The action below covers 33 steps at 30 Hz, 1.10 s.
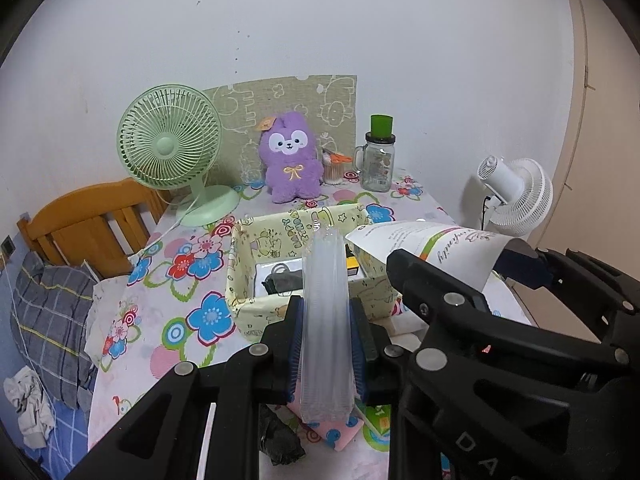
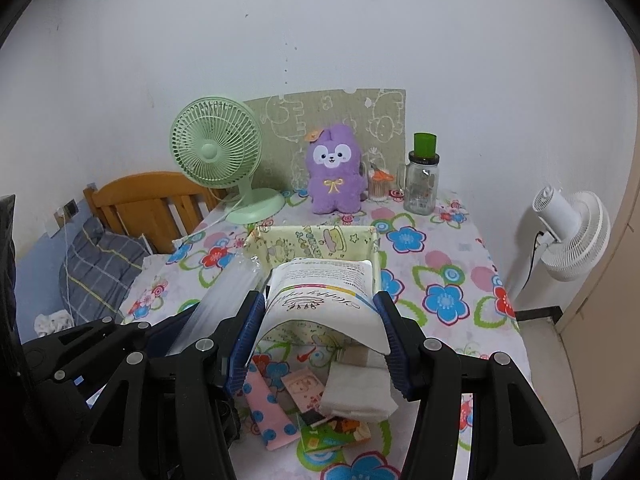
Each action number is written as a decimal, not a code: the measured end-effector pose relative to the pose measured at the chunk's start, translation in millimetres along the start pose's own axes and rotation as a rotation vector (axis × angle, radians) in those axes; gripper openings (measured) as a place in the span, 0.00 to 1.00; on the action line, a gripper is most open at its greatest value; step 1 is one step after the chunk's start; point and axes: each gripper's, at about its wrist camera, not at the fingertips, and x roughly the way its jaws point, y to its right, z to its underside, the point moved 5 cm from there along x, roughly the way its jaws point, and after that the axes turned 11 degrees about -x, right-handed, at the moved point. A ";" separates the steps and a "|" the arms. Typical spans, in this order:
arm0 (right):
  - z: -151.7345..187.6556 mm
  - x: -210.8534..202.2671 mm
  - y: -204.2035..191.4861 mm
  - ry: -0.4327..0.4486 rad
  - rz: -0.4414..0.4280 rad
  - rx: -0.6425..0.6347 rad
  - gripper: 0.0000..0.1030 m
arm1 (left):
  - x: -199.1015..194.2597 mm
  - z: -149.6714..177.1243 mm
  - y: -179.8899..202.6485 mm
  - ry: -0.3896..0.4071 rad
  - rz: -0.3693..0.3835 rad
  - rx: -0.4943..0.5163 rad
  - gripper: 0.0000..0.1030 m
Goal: Organize soft objects
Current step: 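Carry the tube pack with the left tool while the right tool carries the packet over the box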
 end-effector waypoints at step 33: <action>-38.7 120.2 28.8 -0.070 -0.019 0.049 0.58 | 106.1 -55.6 -21.3 -0.036 -0.009 -0.036 0.24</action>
